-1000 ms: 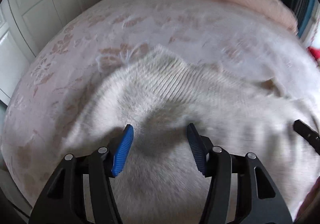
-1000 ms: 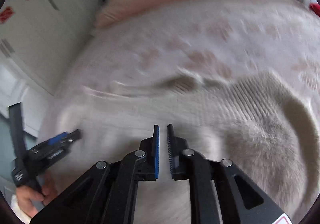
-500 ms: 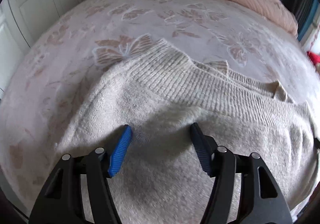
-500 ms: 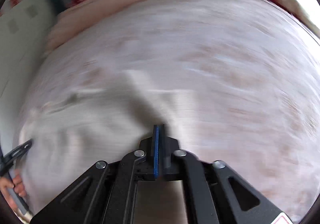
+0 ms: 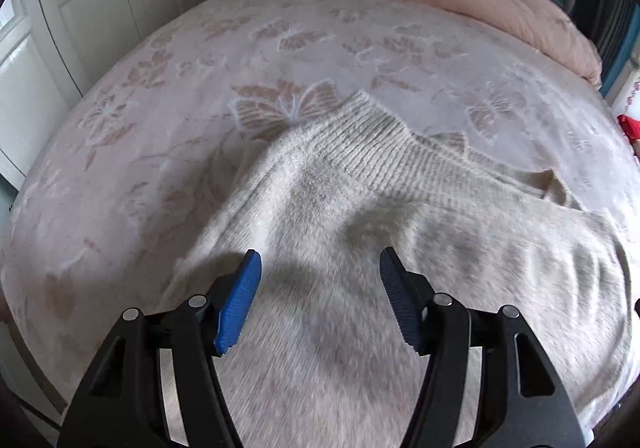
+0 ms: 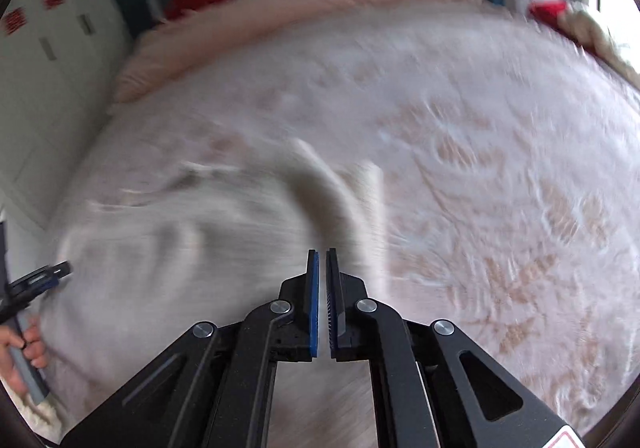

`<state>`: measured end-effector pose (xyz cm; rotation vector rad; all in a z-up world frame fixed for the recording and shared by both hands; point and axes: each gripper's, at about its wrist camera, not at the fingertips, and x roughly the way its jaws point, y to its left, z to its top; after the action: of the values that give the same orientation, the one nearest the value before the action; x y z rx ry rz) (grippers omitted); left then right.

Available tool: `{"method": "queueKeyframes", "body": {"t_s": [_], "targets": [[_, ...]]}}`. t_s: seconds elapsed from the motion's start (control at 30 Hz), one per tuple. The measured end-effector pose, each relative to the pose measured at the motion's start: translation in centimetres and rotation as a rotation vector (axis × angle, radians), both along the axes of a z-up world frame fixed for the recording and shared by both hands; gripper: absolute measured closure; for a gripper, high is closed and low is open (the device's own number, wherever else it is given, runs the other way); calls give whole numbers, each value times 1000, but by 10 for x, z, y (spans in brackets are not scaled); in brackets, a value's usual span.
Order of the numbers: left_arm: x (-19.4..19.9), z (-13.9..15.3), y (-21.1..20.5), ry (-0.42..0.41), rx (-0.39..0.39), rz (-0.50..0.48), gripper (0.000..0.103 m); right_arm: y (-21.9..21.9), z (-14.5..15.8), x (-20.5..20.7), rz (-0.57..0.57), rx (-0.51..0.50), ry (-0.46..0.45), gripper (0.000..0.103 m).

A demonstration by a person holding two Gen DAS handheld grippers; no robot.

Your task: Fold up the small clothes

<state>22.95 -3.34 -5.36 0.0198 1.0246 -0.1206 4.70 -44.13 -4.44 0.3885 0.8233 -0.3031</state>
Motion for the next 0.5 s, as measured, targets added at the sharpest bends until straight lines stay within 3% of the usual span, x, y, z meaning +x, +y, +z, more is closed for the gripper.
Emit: {"method": "queueKeyframes", "body": {"t_s": [0.1,0.17,0.2,0.27,0.33,0.5], "targets": [[-12,1,6,4,13,4,43,20,-6,-2,43,-54,41,99],[-17,0,11,14,0,9,43,15,-42,5,29,-52,147,101],[-22,2,15,16,-9,17,43,9,-53,1,17,-15,143,102],[-28,5,20,12,-11,18,43,3,-41,-11,-28,48,96,101],[-37,9,26,-2,-2,23,43,11,-18,-19,-37,23,58,93],[-56,14,44,-8,-25,54,38,60,17,-27,78,-10,-9,92]]}}
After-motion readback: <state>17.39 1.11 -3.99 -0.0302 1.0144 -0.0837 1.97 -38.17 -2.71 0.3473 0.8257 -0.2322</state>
